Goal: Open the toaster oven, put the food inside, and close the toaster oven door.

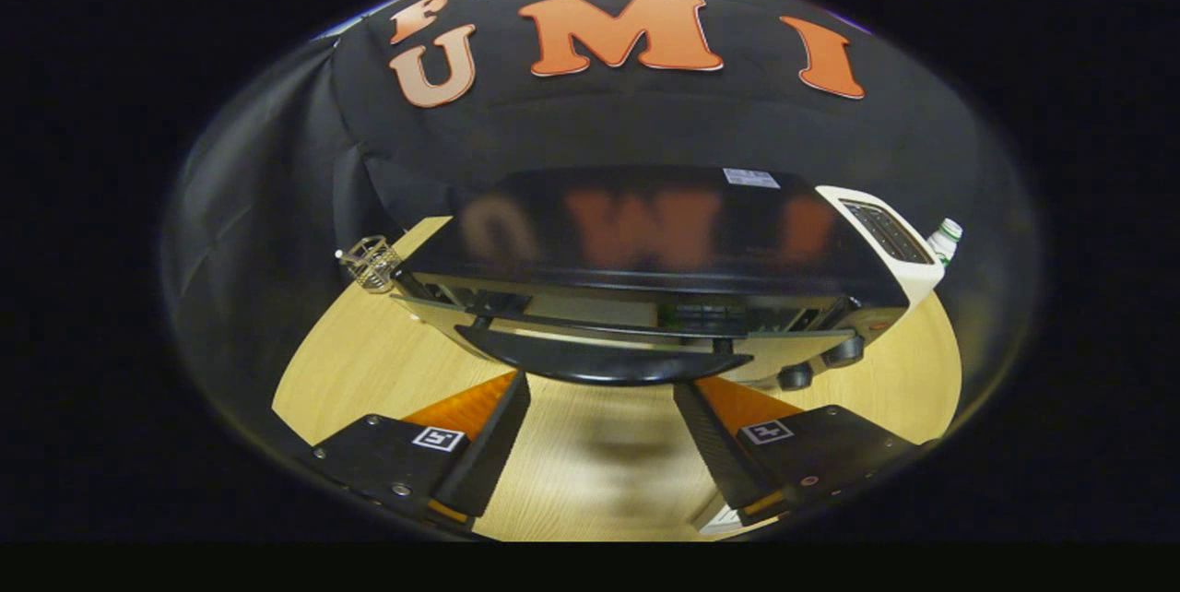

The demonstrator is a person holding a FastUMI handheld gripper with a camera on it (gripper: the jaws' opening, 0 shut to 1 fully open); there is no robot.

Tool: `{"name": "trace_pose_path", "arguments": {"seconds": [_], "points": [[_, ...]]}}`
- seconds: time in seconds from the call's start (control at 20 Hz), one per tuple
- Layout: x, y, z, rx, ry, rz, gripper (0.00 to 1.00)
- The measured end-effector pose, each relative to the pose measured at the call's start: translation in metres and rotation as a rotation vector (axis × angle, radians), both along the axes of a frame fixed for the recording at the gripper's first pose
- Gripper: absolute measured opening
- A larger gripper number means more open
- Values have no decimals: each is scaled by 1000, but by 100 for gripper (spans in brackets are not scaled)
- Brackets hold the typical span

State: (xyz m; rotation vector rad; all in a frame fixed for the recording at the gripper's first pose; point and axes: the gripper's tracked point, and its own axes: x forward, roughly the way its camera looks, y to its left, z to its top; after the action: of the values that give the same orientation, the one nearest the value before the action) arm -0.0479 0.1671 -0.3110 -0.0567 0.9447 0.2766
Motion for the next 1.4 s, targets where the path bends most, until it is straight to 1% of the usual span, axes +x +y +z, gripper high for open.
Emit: {"name": "trace_pose_path", "arguments": {"seconds": [0.1, 0.25, 0.35, 0.5, 0.7, 0.9, 1.2, 1.4], "points": [[5, 3, 2, 5, -15, -6, 93], [-6, 3, 8, 8, -11, 4, 93], [-10, -4, 22, 1, -41, 22, 93], [-9, -15, 64, 14, -115, 32, 93], [15, -32, 151, 24, -312, 32, 94], [43, -50, 243, 41, -543, 9, 96], [52, -88, 357, 29, -845, -39, 97], [53, -107, 411, 27, -991, -75, 97]]}}
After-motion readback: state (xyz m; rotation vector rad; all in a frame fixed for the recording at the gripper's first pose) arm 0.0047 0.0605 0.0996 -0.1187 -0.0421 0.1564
